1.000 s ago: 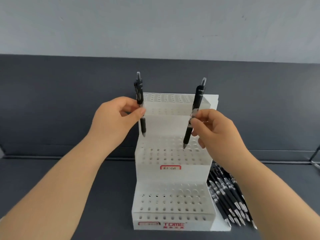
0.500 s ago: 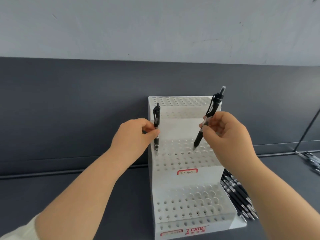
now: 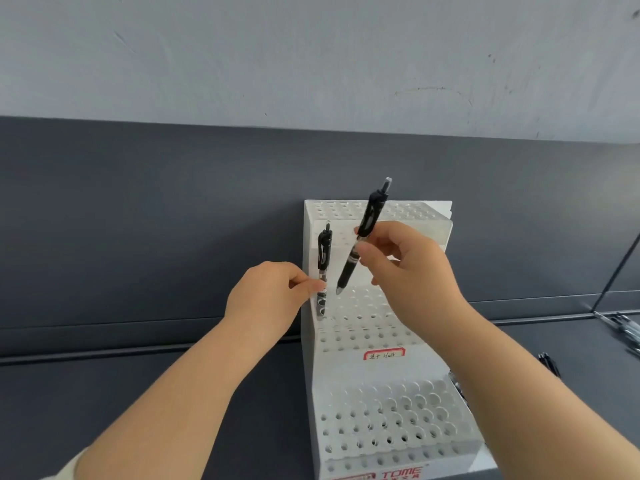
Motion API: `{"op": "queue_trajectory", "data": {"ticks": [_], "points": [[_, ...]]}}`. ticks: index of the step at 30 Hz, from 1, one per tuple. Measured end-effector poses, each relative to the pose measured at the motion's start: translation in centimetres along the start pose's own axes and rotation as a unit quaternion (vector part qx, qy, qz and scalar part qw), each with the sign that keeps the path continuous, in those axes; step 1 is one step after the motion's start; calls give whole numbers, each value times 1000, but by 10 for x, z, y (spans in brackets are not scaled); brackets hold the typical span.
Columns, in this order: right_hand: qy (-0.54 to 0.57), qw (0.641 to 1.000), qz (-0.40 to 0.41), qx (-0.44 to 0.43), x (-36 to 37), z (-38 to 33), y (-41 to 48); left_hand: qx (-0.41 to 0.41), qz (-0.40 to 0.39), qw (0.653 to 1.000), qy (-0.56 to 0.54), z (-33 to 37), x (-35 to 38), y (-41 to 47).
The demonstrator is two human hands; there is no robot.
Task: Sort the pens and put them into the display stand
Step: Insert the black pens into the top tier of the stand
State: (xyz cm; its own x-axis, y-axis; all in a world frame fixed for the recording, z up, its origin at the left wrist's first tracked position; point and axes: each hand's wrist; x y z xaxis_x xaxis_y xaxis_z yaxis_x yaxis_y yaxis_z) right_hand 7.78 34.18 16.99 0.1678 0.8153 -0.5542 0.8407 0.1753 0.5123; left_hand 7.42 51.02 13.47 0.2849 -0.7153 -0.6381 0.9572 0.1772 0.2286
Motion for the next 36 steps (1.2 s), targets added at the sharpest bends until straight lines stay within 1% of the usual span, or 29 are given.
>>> {"op": "queue_trajectory", "data": {"ticks": [6,9,12,17,20,24,26,31,36], "points": [[8,1000,11,2,18,3,5,6,30,999,11,-6,-10,-15],[20,1000,21,9,23,5,4,13,47,999,-1,-11,-14,-21],[25,999,28,12,25,6,3,17,48,999,-5,-13,-14,-26],[30,999,24,9,29,5,0,29,50,998,30,-12,-11,-33],[-4,1000,2,20,32,9,-2,52,60,994,79,-12,-10,-38],[-97,993,-63,25,38,15,-6,75,69,985,139,-11,-11,-43],[-134,987,-79,29,40,15,-8,80,66,983,154,-10,-10,-45],[-181,980,-81,5,38,14,-10,106,60,975,183,-4,-7,-52],[-192,980,-42,-10,18,19,-15,150,81,964,203,8,-7,-61]]}}
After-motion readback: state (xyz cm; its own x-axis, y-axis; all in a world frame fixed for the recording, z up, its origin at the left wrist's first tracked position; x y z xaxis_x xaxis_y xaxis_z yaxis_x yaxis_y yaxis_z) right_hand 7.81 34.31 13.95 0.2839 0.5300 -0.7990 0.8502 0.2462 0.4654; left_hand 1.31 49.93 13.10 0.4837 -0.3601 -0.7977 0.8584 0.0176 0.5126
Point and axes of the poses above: each hand's wrist, its own y-axis towards the middle knuckle, its own x-axis out of the palm, z = x × y, and after that the axes turned 10 degrees about -y, right-handed
